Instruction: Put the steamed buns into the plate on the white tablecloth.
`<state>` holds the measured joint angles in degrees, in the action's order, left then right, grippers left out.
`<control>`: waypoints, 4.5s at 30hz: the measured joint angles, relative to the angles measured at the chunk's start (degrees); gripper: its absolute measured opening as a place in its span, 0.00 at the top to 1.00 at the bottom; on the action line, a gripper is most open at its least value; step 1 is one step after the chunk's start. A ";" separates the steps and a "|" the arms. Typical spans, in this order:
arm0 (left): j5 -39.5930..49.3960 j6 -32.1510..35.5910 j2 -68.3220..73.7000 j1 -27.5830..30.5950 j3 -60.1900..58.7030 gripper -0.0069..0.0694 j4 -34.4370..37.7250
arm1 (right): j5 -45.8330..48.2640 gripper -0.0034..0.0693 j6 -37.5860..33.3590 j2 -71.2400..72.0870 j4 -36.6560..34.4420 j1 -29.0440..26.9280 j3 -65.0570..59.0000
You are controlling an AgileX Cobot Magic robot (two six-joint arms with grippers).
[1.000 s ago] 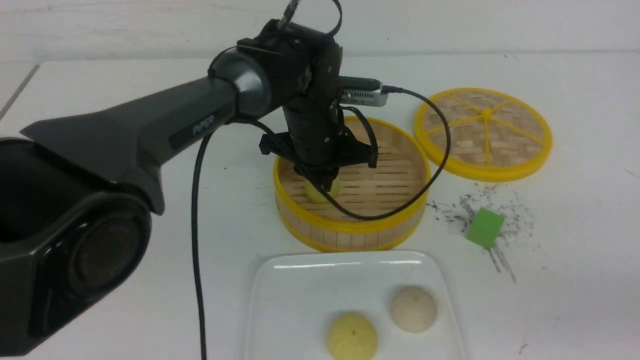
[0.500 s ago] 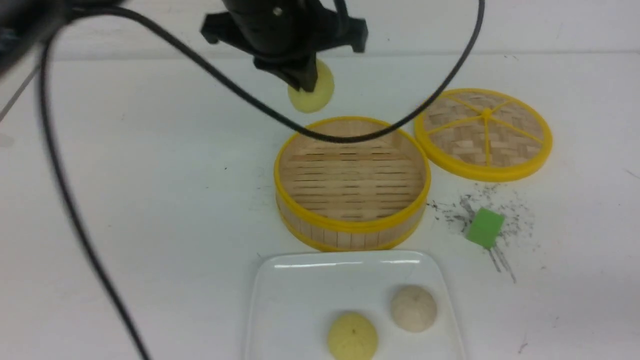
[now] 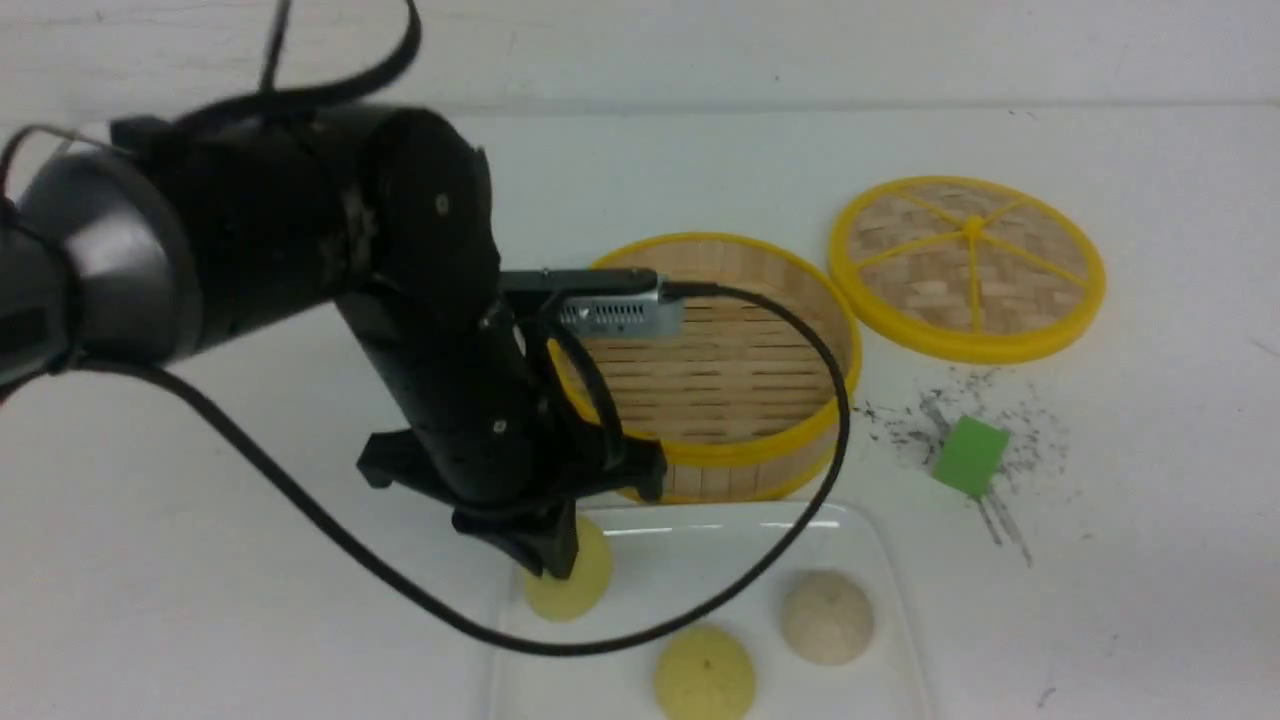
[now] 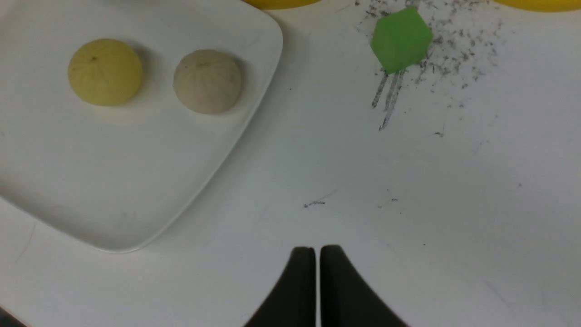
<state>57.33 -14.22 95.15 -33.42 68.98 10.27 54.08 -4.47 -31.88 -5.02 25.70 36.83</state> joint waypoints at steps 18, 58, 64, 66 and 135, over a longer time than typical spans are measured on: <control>-3.14 0.88 5.18 0.00 -0.37 0.33 1.53 | 6.71 0.89 3.02 11.27 -0.55 0.00 7.31; -0.60 3.00 0.06 0.00 9.21 0.89 -5.61 | -25.13 0.97 17.25 29.02 13.41 0.00 -16.28; -0.55 3.53 0.06 0.00 9.21 0.90 -5.61 | -24.67 0.97 9.64 29.02 6.05 0.00 -16.45; -0.60 3.59 0.06 0.00 9.21 0.90 -5.61 | -24.67 0.97 9.25 29.02 5.79 0.00 -16.51; 13.54 0.27 -49.79 0.00 3.65 0.87 -21.38 | -30.77 0.91 9.02 32.59 6.13 -24.10 -37.77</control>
<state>70.88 -13.95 45.36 -33.42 72.62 -11.11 23.31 4.55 0.70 1.11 1.60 -0.93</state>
